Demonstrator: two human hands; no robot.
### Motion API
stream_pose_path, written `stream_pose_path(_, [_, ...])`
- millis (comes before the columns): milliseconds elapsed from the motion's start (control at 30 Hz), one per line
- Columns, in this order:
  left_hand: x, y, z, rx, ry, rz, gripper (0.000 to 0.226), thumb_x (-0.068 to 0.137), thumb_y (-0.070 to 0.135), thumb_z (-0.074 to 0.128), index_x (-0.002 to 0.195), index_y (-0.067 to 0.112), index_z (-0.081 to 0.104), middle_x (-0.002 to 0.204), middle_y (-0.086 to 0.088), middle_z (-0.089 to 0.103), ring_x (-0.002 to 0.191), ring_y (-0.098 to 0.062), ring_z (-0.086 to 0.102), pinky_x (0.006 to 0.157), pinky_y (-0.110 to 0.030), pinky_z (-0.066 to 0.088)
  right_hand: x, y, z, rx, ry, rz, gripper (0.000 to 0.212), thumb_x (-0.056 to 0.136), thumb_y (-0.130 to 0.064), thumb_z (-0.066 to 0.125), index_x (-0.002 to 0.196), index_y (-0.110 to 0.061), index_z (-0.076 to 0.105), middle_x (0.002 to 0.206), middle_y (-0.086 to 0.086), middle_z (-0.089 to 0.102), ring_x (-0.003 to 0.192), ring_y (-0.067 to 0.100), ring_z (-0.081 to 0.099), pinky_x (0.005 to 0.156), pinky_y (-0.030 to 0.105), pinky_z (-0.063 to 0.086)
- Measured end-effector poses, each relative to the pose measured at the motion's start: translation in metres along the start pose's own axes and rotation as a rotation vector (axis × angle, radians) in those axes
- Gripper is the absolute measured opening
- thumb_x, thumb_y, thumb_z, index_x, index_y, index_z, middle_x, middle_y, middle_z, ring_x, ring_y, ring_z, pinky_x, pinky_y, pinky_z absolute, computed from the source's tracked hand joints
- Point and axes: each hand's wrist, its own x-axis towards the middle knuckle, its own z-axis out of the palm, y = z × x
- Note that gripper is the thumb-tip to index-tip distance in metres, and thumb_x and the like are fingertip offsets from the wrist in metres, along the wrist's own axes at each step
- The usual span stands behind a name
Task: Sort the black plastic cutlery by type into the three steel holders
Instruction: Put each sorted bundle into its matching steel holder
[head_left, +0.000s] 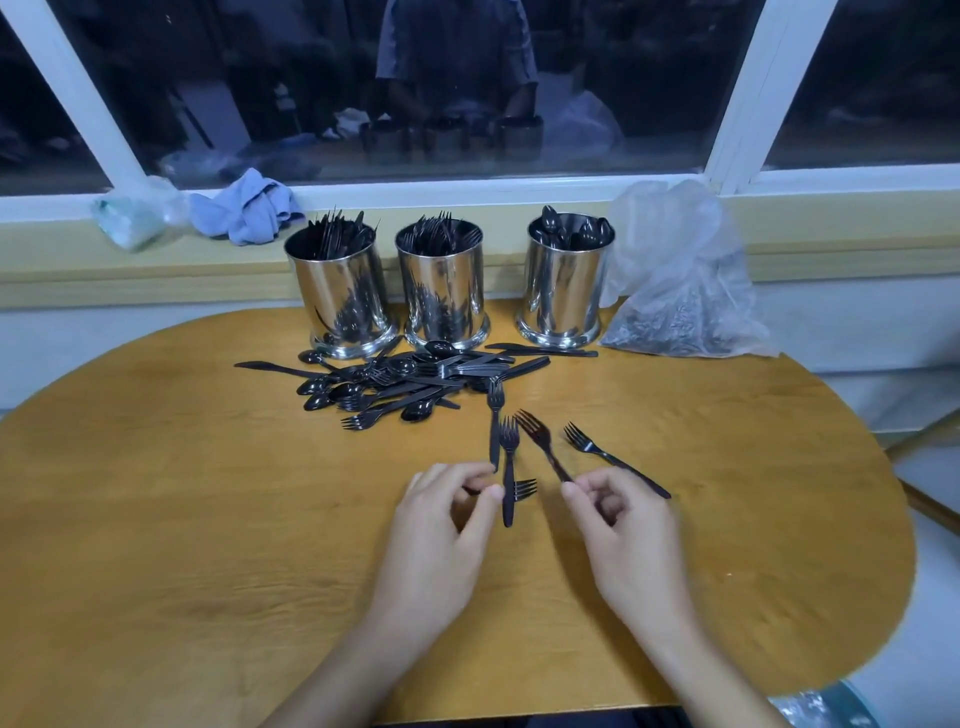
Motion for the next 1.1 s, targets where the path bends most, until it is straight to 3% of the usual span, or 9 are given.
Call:
stream_pose_path(67, [0.004,0.021,0.007,-0.364,-0.024,-0.197,0.022,0.107,0.037,0.073,0.129,0.034,0.072,0.113,0.018,0.080,0.113,-0.006,0.072,0.100,-0.032,0.055,-0.011,-0.014,0.009,0.219,-0.135,0.083,0.015,0.097,-0.022,0.083,0.084,-0.020,0.075,0.072,0.003,0.069,0.066,0.022,0.061,0.066,0.039,0.050])
stream_pose_path(233, [0.011,0.044,0.020,-0.910,-0.032,-0.461,0.022,0.115,0.032,0.059,0.121,0.011,0.064,0.110,-0.004,0.083,0.116,-0.024,0.075,0.104,-0.045,0.057,-0.010,-0.021,0.012,0.259,-0.347,0.023,0.010,0.094,-0.022,0.085,0.087,-0.020,0.078,0.079,-0.001,0.069,0.070,0.011,0.058,0.069,0.031,0.048])
stream_pose_path(300, [0.016,0.043,0.019,-1.049,0.007,-0.500,0.020,0.117,0.029,0.056,0.118,0.009,0.061,0.091,-0.009,0.073,0.102,-0.027,0.077,0.094,-0.044,0.062,0.001,-0.017,0.000,0.170,-0.292,-0.073,0.006,0.093,-0.028,0.086,0.091,-0.025,0.081,0.086,-0.007,0.069,0.076,0.011,0.063,0.072,0.027,0.050])
stream_pose_path(367, [0.020,0.040,0.012,-1.072,0.043,-0.515,0.015,0.118,0.024,0.053,0.120,0.011,0.061,0.081,-0.007,0.061,0.081,-0.023,0.072,0.077,-0.037,0.059,0.017,-0.002,-0.013,-0.137,-0.098,-0.216,0.013,0.095,-0.032,0.085,0.106,-0.026,0.082,0.095,-0.012,0.067,0.084,0.011,0.062,0.078,0.027,0.050])
stream_pose_path(500, [0.026,0.022,-0.001,-0.729,0.022,-0.468,0.018,0.119,0.023,0.050,0.126,0.020,0.067,0.079,-0.003,0.055,0.058,-0.013,0.041,0.055,-0.028,0.032,0.046,0.031,-0.036,-0.625,0.040,-0.183,0.040,0.097,-0.029,0.079,0.133,-0.015,0.071,0.114,0.001,0.058,0.101,0.028,0.056,0.090,0.042,0.052])
stream_pose_path(600, [0.032,0.010,-0.009,-0.431,-0.037,-0.363,0.016,0.115,0.029,0.059,0.125,0.037,0.068,0.075,0.003,0.062,0.061,-0.013,0.045,0.058,-0.031,0.038,0.049,0.043,-0.038,-0.643,0.043,-0.201,0.022,0.095,-0.023,0.082,0.116,-0.019,0.078,0.105,-0.002,0.057,0.091,0.024,0.050,0.087,0.043,0.049])
stream_pose_path(733, [0.037,0.000,-0.015,-0.081,-0.116,-0.228,0.005,0.108,0.039,0.069,0.108,0.035,0.072,0.072,0.006,0.067,0.054,-0.003,0.049,0.056,-0.028,0.043,0.039,0.047,-0.030,-0.587,0.058,-0.167,0.010,0.095,-0.015,0.080,0.104,-0.018,0.077,0.098,-0.005,0.062,0.088,0.022,0.053,0.082,0.043,0.050])
stream_pose_path(933, [0.053,0.005,0.009,0.267,-0.139,-0.147,0.041,0.101,0.049,0.075,0.074,0.025,0.057,0.078,0.010,0.072,0.072,-0.015,0.070,0.064,-0.043,0.062,0.034,0.046,-0.029,-0.518,0.051,-0.126,0.011,0.096,-0.017,0.078,0.099,-0.022,0.069,0.095,-0.010,0.060,0.088,0.015,0.052,0.075,0.034,0.042])
stream_pose_path(1100, [0.063,0.012,0.026,0.458,-0.152,-0.163,0.039,0.097,0.059,0.077,0.079,0.029,0.059,0.083,0.015,0.071,0.073,-0.015,0.070,0.069,-0.040,0.063,0.034,0.043,-0.029,-0.475,0.000,-0.142,0.015,0.098,-0.021,0.078,0.095,-0.027,0.064,0.091,-0.016,0.060,0.085,0.013,0.056,0.074,0.033,0.043])
